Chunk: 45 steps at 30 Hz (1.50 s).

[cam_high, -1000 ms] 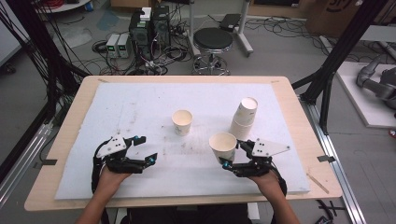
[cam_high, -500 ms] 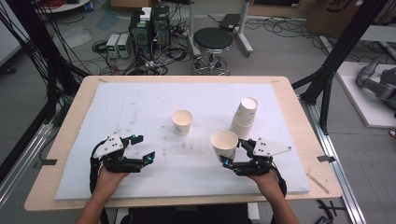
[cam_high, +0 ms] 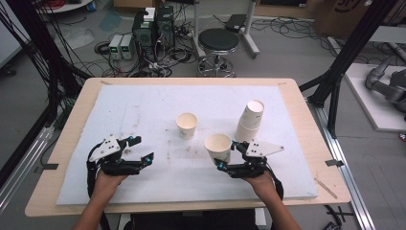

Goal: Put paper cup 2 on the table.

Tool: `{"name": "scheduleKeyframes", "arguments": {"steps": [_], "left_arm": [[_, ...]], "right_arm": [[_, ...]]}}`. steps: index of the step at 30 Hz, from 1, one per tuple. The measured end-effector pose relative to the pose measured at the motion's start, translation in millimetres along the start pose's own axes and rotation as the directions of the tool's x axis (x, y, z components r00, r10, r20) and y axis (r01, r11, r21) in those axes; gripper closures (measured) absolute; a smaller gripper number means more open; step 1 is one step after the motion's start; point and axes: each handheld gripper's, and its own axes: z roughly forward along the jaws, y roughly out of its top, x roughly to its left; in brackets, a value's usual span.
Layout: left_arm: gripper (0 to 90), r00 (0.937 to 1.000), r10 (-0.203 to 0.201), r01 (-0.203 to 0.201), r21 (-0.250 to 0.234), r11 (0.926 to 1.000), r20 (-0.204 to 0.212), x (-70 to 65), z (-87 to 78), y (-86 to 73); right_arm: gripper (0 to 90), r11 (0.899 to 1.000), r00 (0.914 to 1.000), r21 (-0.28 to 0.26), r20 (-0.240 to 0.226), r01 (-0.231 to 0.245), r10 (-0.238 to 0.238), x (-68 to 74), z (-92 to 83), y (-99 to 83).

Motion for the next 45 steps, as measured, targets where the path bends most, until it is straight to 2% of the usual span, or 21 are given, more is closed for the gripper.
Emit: {"name": "scheduleKeyframes", "arguments": {"steps": [9,16,19,25,31,36,40,45], "left_arm": [[17.8,0.9996,-0.003,0.003,-0.014,0.9999,-0.027,5.5,-10.1,1.8],[17.9,0.9981,-0.018,0.016,-0.028,0.9995,-0.058,11.5,-20.5,0.4],[17.9,0.9979,-0.019,0.018,-0.023,0.9996,-0.062,11.9,-20.8,-0.2],[17.9,0.9983,-0.019,0.018,-0.013,0.9998,-0.055,10.9,-17.8,-0.6],[17.9,0.9981,-0.024,0.023,-0.012,0.9997,-0.056,11.9,-17.1,-1.1],[17.9,0.9981,-0.023,0.022,-0.007,0.9997,-0.057,12.1,-16.7,-1.4],[17.9,0.9979,-0.026,0.025,-0.006,0.9997,-0.059,11.9,-16.8,-1.7],[17.9,0.9976,-0.029,0.028,-0.007,0.9996,-0.063,12.6,-17.6,-1.8]], "right_arm": [[35.2,1.0,0.9983,0.015,-0.058,-0.007,0.008,9.1,41.4,0.3],[35.1,1.0,0.9976,-0.006,-0.063,-0.031,0.03,11.0,63.4,0.0],[35.1,1.0,0.9981,0.008,-0.054,-0.03,0.03,10.9,71.7,-0.4],[35.0,0.998,0.9991,0.049,-0.011,-0.041,0.042,7.7,88.0,-1.9],[34.9,0.99,0.9987,0.128,0.013,-0.051,0.05,7.8,100.1,-2.5],[34.9,0.972,0.9997,0.234,0.005,-0.024,0.023,11.0,109.2,0.2],[34.7,0.963,1.0,0.268,0.007,-0.004,0.002,12.7,112.2,0.8],[34.7,0.958,1.0,0.287,-0.002,0.003,-0.002,10.7,109.7,1.4]]}}
